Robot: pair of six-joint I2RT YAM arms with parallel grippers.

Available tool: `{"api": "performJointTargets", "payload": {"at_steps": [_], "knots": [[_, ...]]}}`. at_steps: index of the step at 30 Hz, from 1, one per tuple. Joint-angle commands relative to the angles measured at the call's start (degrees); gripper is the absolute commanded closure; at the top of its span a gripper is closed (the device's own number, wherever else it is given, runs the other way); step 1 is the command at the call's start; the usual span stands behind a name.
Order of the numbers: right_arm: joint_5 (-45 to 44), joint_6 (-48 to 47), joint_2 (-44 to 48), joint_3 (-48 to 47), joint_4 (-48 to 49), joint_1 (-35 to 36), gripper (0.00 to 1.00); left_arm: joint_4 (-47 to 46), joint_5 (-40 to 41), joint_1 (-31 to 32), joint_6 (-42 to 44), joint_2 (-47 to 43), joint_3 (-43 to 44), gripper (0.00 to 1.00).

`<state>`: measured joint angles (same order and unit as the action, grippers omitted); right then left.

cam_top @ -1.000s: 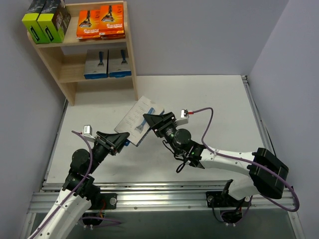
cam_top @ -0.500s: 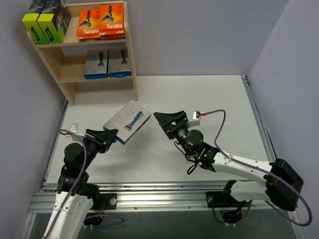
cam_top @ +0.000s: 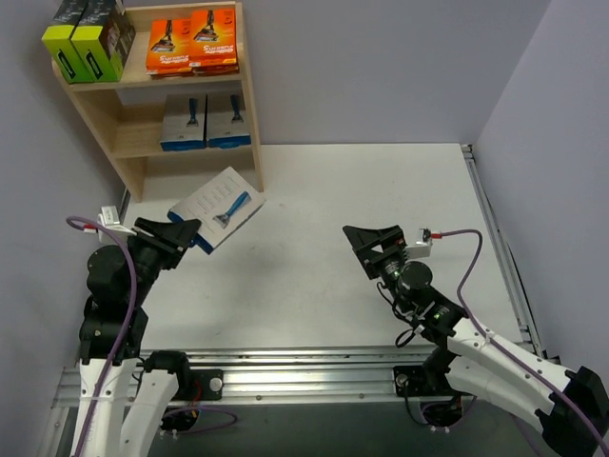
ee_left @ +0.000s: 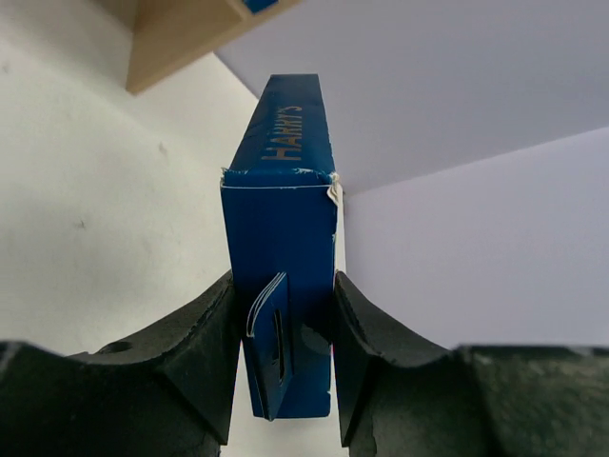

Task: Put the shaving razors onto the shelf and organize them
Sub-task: Pass the shaving razor from the right arm to the left, then place the shaving razor onto shelf

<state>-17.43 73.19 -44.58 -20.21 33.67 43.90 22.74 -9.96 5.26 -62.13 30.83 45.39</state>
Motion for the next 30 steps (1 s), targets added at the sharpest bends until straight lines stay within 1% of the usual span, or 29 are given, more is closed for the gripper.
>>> {"api": "performJointTargets", "payload": {"at_steps": [1, 4, 6, 8, 9, 12, 13, 18, 20, 21, 22, 23, 27, 30], "knots": [[3.88, -1.99, 1.25, -0.1, -2.47, -3.63, 0.0, 3.01, 3.54, -2.44, 6.13, 2.21, 6.99, 0.98], [9.94, -2.87, -0.68, -0.36, -1.69, -6.62, 0.0, 3.89, 3.28, -5.34, 8.42, 4.76, 11.56, 0.98], [14.76, -2.88, -2.7, -0.45, -0.98, -9.52, 0.0, 3.89, 2.93, -9.02, 9.39, 6.26, 14.9, 0.98], [16.9, -3.05, -4.54, -0.45, 0.6, -12.07, 0.0, 3.98, 3.01, -10.09, 9.92, 7.48, 17.27, 0.98], [20.04, -3.05, -5.25, -0.53, 0.87, -12.87, 0.0, 3.89, 2.84, -11.13, 10.18, 8.88, 19.37, 0.98], [22.7, -3.49, -7.54, -0.71, 2.62, -15.68, 0.0, 5.64, 1.7, -13.25, 10.62, 12.49, 22.63, 0.98], [24.44, -3.49, -8.15, -0.62, 4.28, -16.38, 0.0, 6.43, 1.35, -14.99, 10.97, 13.28, 24.64, 0.98], [30.34, -4.02, -13.25, -0.97, 8.59, -21.47, 0.0, 6.08, 0.03, -19.49, 11.15, 16.98, 28.0, 0.98], [32.62, -3.93, -14.83, -1.15, 9.48, -22.71, 0.0, 5.91, -2.42, -22.2, 10.54, 19.08, 29.41, 0.98], [33.24, -4.02, -15.36, -1.24, 10.44, -23.33, 0.0, 4.78, -3.74, -23.52, 9.93, 19.79, 29.58, 0.98], [33.77, -4.19, -15.8, -1.41, 10.8, -24.29, 0.0, 3.46, -6.71, -24.93, 8.09, 20.32, 29.24, 0.98], [34.65, -4.37, -16.76, -1.59, 11.15, -24.82, 0.0, 2.06, -7.96, -27.29, 7.12, 21.02, 28.8, 0.98], [36.93, -4.72, -19.58, -2.91, 13.17, -26.93, 0.0, -5.4, -11.4, -31.18, 3.25, 23.31, 27.57, 0.98], [39.13, -5.07, -22.13, -4.4, 14.4, -28.34, 0.0, -8.84, -12.63, -33.55, 1.31, 24.71, 27.13, 0.98]]}}
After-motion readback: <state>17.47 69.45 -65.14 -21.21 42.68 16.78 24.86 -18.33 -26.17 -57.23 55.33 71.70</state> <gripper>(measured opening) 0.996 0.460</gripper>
